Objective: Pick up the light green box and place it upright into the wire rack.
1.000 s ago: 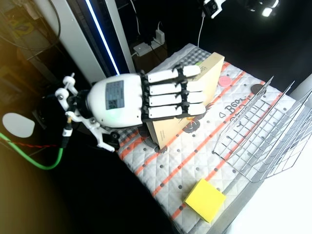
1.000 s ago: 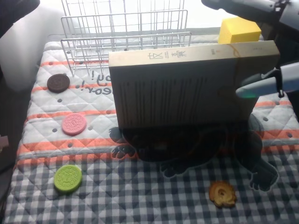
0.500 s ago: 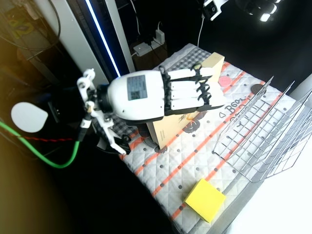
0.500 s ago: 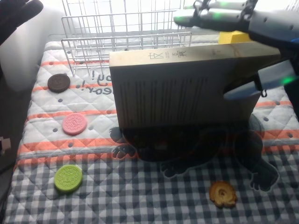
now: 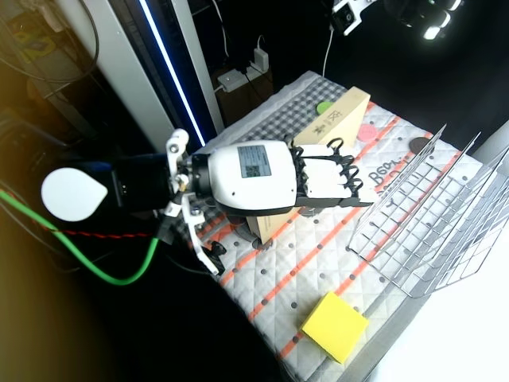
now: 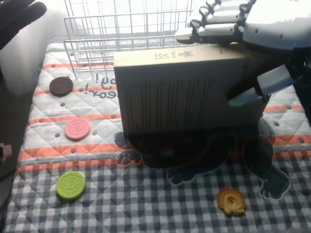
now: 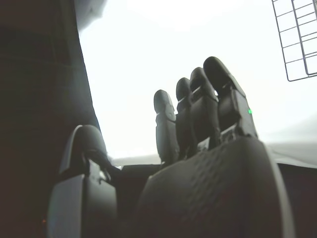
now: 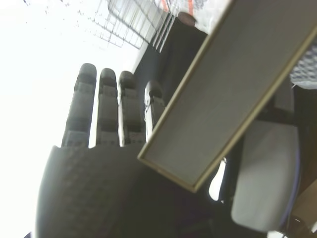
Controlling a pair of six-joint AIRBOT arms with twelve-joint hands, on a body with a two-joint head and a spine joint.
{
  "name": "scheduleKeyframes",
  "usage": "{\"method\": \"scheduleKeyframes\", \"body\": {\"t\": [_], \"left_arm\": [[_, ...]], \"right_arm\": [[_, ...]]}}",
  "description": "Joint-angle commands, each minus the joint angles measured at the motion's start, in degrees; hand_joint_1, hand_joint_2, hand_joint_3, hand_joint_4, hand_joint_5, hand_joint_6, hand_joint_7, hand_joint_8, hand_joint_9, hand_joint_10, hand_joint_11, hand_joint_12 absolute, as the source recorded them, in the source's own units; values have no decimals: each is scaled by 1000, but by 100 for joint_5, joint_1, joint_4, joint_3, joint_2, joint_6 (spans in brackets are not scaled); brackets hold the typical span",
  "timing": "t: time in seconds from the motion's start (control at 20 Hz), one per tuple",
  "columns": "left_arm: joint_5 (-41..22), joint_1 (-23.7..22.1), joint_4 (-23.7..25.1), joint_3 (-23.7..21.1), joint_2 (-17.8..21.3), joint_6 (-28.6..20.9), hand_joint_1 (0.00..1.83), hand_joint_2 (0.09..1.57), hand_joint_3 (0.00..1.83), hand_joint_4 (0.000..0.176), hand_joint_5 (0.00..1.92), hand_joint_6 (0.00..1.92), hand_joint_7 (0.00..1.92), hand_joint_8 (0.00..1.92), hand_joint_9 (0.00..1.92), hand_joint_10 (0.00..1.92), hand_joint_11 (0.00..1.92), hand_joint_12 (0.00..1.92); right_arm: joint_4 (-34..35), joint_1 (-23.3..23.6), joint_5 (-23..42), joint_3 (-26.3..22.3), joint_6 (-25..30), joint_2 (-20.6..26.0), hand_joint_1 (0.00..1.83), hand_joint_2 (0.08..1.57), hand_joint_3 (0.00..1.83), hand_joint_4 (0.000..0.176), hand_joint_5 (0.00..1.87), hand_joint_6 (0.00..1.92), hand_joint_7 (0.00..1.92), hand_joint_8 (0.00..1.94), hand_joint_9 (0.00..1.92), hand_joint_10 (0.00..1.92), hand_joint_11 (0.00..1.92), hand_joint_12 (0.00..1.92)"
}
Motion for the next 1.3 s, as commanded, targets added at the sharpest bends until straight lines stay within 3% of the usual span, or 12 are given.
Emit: {"method": "scheduleKeyframes", "body": {"t": [0.0,0.1,0.15,0.2,0.25,0.35,0.45,0.55,0.85,0.95,1.05,1.25], "left_arm": [[-716,-76,-97,17,-23,-51,586,1039,0,63,475,2,333,1,303,3,0,877],[-726,-76,-98,13,-23,-51,586,1047,3,49,489,4,337,1,308,2,0,898],[-734,-76,-98,12,-23,-51,584,1052,4,43,493,6,340,2,310,3,0,899],[-741,-75,-98,12,-23,-51,567,1056,5,46,493,4,344,3,315,4,0,903],[-754,-75,-98,11,-23,-51,561,1062,5,48,494,3,335,2,306,1,0,883],[-766,-74,-99,10,-24,-51,557,1061,2,26,503,5,338,3,308,2,0,875],[-767,-72,-101,10,-25,-51,560,1065,2,31,496,1,326,3,295,2,0,834],[-767,-70,-103,11,-27,-51,537,1075,5,22,503,3,332,4,295,1,0,826],[-763,-70,-111,17,-40,-51,558,1072,0,34,500,2,325,1,286,2,0,785],[-765,-70,-114,18,-40,-51,543,1075,1,15,503,3,320,0,287,2,0,788],[-769,-71,-115,18,-40,-51,516,1076,1,9,518,4,322,0,296,3,0,834],[-767,-72,-117,20,-43,-51,519,1078,0,35,500,0,326,1,293,1,0,806]], "right_arm": [[202,-11,369,-34,-28,14,839,1016,4,37,452,19,520,13,486,20,360,197],[204,-80,365,-45,-28,14,1029,1063,2,0,684,13,801,19,771,15,350,866],[209,-94,364,-45,-28,14,1293,1059,16,0,854,13,1014,685,1000,88,449,1224],[217,-105,364,-48,-28,15,1265,1095,21,0,933,783,1003,906,1105,121,515,1352],[242,-110,364,-59,-28,19,1266,1098,0,0,971,909,1045,892,1248,178,686,1403],[273,-110,364,-93,-28,22,1273,1074,0,0,970,846,1190,778,1328,237,829,1430],[291,-113,366,-133,-28,35,1287,1047,4,0,1089,600,1216,793,1391,756,1133,1526],[328,-111,371,-148,-28,40,1273,1055,0,0,1033,765,1236,689,1361,941,1211,1507],[778,-24,886,-144,-28,120,1263,1125,1,0,853,970,1092,995,1367,254,1156,938],[928,168,1039,-141,-28,203,1274,1089,3,0,920,884,1174,838,1484,92,1237,801],[997,493,1089,-111,-28,303,1135,1165,0,0,887,1105,1377,67,1593,54,1276,919],[1055,672,1128,-68,-28,296,1123,1188,0,0,844,1174,1385,4,1595,15,1363,696]]}}
